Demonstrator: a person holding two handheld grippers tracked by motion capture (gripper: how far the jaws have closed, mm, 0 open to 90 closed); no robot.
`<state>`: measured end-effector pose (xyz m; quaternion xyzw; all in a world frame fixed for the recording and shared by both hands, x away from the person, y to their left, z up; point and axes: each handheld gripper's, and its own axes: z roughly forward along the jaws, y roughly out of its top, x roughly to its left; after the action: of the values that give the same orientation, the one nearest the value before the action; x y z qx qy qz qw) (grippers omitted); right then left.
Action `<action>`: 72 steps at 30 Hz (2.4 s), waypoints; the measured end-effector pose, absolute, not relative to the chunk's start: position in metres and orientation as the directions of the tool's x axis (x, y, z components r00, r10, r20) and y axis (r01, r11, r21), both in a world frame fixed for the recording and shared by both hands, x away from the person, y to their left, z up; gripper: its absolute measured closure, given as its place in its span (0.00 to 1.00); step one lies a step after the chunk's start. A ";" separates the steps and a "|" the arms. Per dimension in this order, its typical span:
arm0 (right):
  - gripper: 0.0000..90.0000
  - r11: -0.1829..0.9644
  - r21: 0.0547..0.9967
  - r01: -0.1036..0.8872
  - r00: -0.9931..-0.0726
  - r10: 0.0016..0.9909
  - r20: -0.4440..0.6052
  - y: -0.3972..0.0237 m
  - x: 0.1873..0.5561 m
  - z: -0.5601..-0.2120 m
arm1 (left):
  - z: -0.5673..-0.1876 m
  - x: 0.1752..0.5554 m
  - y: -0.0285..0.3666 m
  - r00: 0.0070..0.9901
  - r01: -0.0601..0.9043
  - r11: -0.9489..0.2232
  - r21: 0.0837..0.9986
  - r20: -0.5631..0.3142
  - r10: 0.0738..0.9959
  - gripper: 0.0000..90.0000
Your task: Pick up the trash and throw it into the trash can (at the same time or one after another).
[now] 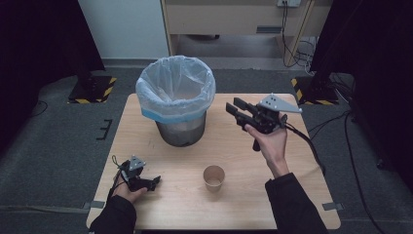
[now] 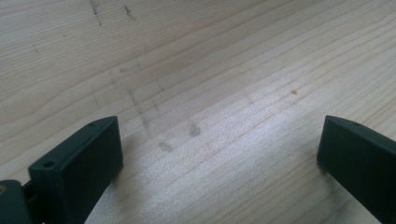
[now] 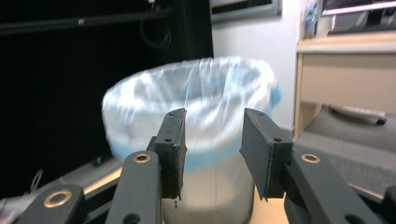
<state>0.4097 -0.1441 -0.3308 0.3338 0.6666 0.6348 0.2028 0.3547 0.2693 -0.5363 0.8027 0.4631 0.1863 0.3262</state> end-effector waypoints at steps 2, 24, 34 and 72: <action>0.67 -0.017 0.980 0.200 -0.701 0.696 0.156 -0.147 0.403 -0.342 | -0.536 0.355 0.269 0.501 0.622 -0.358 0.697 -0.003 0.865 0.00; 0.62 0.213 0.888 0.408 -0.729 0.661 0.176 -0.147 0.381 -0.437 | -0.536 0.355 0.269 0.504 0.621 -0.359 0.697 -0.004 0.864 0.00; 0.65 0.279 0.827 0.488 -0.754 0.612 0.238 -0.135 0.378 -0.464 | -0.536 0.355 0.269 0.504 0.621 -0.359 0.697 -0.005 0.864 0.00; 0.92 0.165 0.861 0.481 -0.734 0.613 0.292 -0.148 0.378 -0.442 | -0.536 0.355 0.269 0.504 0.621 -0.359 0.697 -0.004 0.864 0.00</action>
<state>0.3776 -0.1480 -0.4422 0.3596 0.7607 0.5368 0.0617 0.3546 0.2692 -0.5364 0.8031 0.4622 0.1856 0.3271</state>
